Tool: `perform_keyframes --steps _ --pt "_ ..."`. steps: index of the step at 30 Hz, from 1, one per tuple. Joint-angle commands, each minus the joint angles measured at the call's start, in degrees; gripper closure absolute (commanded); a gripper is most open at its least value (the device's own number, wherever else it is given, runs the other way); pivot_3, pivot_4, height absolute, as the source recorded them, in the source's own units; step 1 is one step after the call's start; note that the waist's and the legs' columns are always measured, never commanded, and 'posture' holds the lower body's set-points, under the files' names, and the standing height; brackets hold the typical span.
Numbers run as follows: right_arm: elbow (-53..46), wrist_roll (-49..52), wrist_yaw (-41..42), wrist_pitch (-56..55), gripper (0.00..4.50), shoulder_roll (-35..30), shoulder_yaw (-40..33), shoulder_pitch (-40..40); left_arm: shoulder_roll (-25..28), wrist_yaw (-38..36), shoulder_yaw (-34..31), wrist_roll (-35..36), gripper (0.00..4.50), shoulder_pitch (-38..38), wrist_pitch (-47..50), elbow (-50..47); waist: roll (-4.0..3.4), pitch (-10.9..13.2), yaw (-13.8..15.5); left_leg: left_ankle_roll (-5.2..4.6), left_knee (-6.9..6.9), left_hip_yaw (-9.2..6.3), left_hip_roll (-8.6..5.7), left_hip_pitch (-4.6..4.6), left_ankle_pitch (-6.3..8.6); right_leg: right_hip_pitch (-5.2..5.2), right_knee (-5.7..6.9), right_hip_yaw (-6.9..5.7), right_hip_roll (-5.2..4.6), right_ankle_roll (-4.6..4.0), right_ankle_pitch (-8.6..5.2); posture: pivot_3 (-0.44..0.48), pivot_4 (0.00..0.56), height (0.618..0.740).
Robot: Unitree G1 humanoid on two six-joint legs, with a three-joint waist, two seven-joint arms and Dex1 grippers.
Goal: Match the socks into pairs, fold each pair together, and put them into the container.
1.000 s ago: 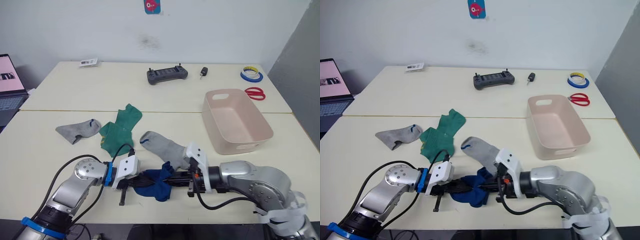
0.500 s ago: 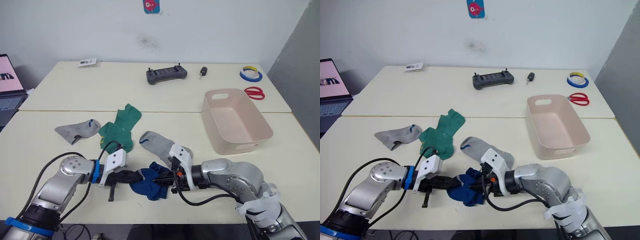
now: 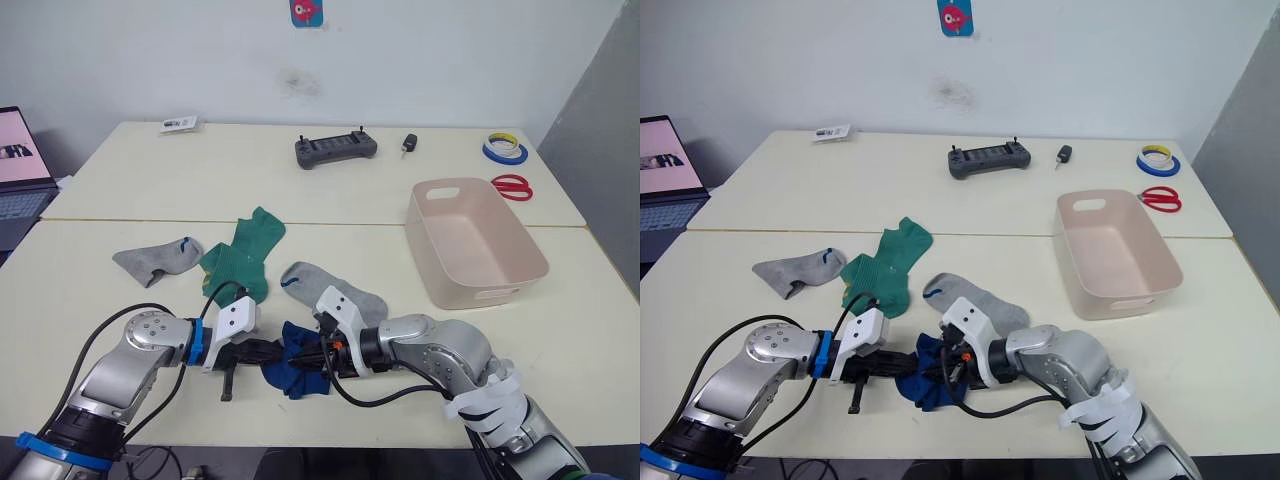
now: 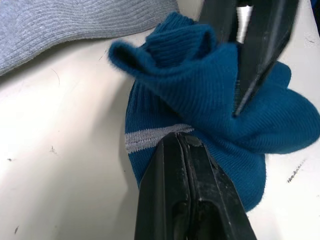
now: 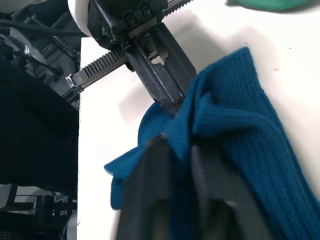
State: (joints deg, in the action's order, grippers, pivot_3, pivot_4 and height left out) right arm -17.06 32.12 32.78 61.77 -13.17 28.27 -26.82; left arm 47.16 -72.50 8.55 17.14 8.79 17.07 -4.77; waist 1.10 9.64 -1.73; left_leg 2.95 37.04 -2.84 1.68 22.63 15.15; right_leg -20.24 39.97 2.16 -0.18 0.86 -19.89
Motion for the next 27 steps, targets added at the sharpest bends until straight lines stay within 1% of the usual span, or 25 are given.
perform_keyframes --steps 1,2,3,4,6,8,10,13,14,15,16,17,18,20,24,27 --pt "-5.0 1.7 0.7 1.6 2.41 -1.0 -2.9 -1.3 0.1 1.5 1.0 -2.1 4.5 -0.1 0.7 0.4 0.0 0.0 0.0 0.0 0.0 0.0 0.0 0.0 0.0 0.0 0.0 0.0 0.0 0.0 0.0 0.0 0.15 0.74" --pt "-7.0 2.5 1.1 2.5 2.1 -2.3 -3.5 -1.4 0.1 1.6 0.9 -2.1 4.5 -0.1 0.7 0.5 0.0 0.0 0.0 0.0 0.0 0.0 0.0 0.01 0.0 0.0 0.0 0.0 -0.01 0.0 0.0 0.0 0.15 0.74" --pt "-8.7 2.9 1.8 2.9 1.7 -3.9 -3.6 -1.4 0.1 1.6 0.9 -2.1 4.5 0.0 0.7 0.6 -0.01 0.0 0.0 0.0 0.0 0.0 0.0 0.01 0.0 0.0 0.0 -0.01 -0.01 0.0 0.0 0.0 0.15 0.74" --pt "-10.5 3.4 2.3 3.4 1.41 -5.3 -4.0 -1.2 0.1 1.6 0.7 -2.1 4.5 0.1 0.7 0.7 -0.01 0.0 0.0 0.0 0.0 -0.01 0.0 0.02 0.0 -0.01 -0.01 -0.01 -0.02 0.0 0.0 0.0 0.15 0.74" --pt "-13.7 4.4 3.7 3.8 1.41 -8.4 -5.0 -0.6 0.0 1.8 0.4 -1.8 4.5 0.1 0.9 0.7 -0.02 0.0 0.0 0.0 0.0 -0.02 0.0 0.03 0.0 0.0 -0.02 -0.03 -0.02 0.0 0.0 0.0 0.15 0.74" --pt "-16.0 3.7 4.9 1.9 1.41 -11.8 -5.0 -0.2 0.0 1.8 0.0 -1.4 4.5 0.1 1.0 0.6 -0.03 0.0 0.0 0.0 -0.01 -0.02 0.0 0.02 0.0 -0.01 -0.02 -0.02 -0.03 0.0 0.0 0.0 0.15 0.74" --pt "-16.6 -0.1 4.9 -2.6 1.41 -14.7 -3.9 0.4 0.1 1.7 -1.3 -0.2 4.5 -0.3 1.3 0.3 -0.03 0.0 0.0 0.0 -0.01 -0.02 0.0 0.02 0.0 -0.01 -0.02 -0.02 -0.02 0.0 0.0 0.0 0.15 0.74" --pt "-15.7 -3.9 4.3 -7.5 2.01 -16.0 -2.9 1.4 0.9 1.3 -4.3 2.8 4.5 -1.1 2.9 -0.8 -0.01 0.0 -0.1 0.0 -0.01 0.0 0.0 0.03 0.0 -0.02 -0.03 -0.01 -0.02 0.01 0.0 0.0 0.15 0.74" --pt "-15.5 -4.8 4.6 -8.9 2.33 -16.1 -2.5 1.8 1.7 1.0 -5.9 4.2 4.5 -1.5 4.0 -1.4 0.01 0.0 -0.1 0.0 -0.01 0.0 0.01 0.05 0.0 -0.04 -0.03 -0.01 -0.02 0.01 0.0 0.0 0.15 0.74" --pt "-15.2 -5.8 4.9 -10.3 2.75 -16.2 -1.9 2.1 2.7 0.7 -7.4 5.1 4.5 -1.9 4.7 -1.8 0.01 0.0 -0.2 0.0 -0.01 -0.01 0.04 0.06 0.0 -0.06 -0.02 -0.01 0.0 0.01 0.0 0.0 0.15 0.74" --pt "-15.0 -6.8 5.2 -11.5 3.03 -16.4 -1.3 2.4 3.7 0.4 -8.9 5.7 4.5 -2.1 5.0 -1.8 0.03 0.1 -0.4 0.0 -0.01 -0.02 0.07 0.06 0.0 -0.08 -0.02 -0.01 0.03 0.01 0.0 0.0 0.15 0.74" --pt "-14.7 -7.9 5.6 -13.3 3.46 -16.5 -0.7 2.8 5.1 0.0 -11.5 7.1 4.5 -2.0 6.4 -1.5 0.04 0.1 -0.4 0.0 -0.04 -0.03 0.1 0.08 0.0 -0.11 -0.01 0.0 0.07 0.0 0.0 0.0 0.15 0.74" --pt "-14.4 -8.7 5.9 -14.9 3.8 -16.4 -0.3 3.1 6.5 -0.5 -13.4 8.1 4.5 -1.8 7.2 -1.1 0.05 0.1 -0.5 0.0 -0.04 -0.05 0.12 0.1 0.0 -0.15 -0.01 -0.02 0.1 0.0 0.0 0.0 0.15 0.74" --pt "-13.9 -10.2 6.5 -17.7 4.44 -16.3 0.3 3.6 8.5 -1.7 -15.5 9.9 4.5 -1.5 8.5 -1.4 0.04 0.1 -0.5 0.0 -0.04 -0.07 0.14 0.2 0.0 -0.26 0.01 -0.03 0.11 0.0 0.0 0.0 0.15 0.74" --pt "-12.2 -13.0 7.8 -21.8 4.44 -16.1 1.5 4.4 10.8 -3.9 -16.4 14.1 4.5 0.4 12.5 -6.3 0.02 0.1 -0.2 0.0 -0.02 0.02 0.03 0.21 0.0 -0.23 -0.02 0.01 0.01 0.0 0.0 0.0 0.15 0.74" --pt "-10.3 -14.6 8.2 -23.4 4.44 -14.9 2.9 4.5 9.5 -3.7 -13.8 15.8 4.5 2.6 14.3 -11.4 0.04 0.1 0.0 0.01 0.0 0.01 0.02 0.25 0.0 -0.2 -0.05 -0.02 0.0 0.01 0.0 0.0 0.15 0.74"
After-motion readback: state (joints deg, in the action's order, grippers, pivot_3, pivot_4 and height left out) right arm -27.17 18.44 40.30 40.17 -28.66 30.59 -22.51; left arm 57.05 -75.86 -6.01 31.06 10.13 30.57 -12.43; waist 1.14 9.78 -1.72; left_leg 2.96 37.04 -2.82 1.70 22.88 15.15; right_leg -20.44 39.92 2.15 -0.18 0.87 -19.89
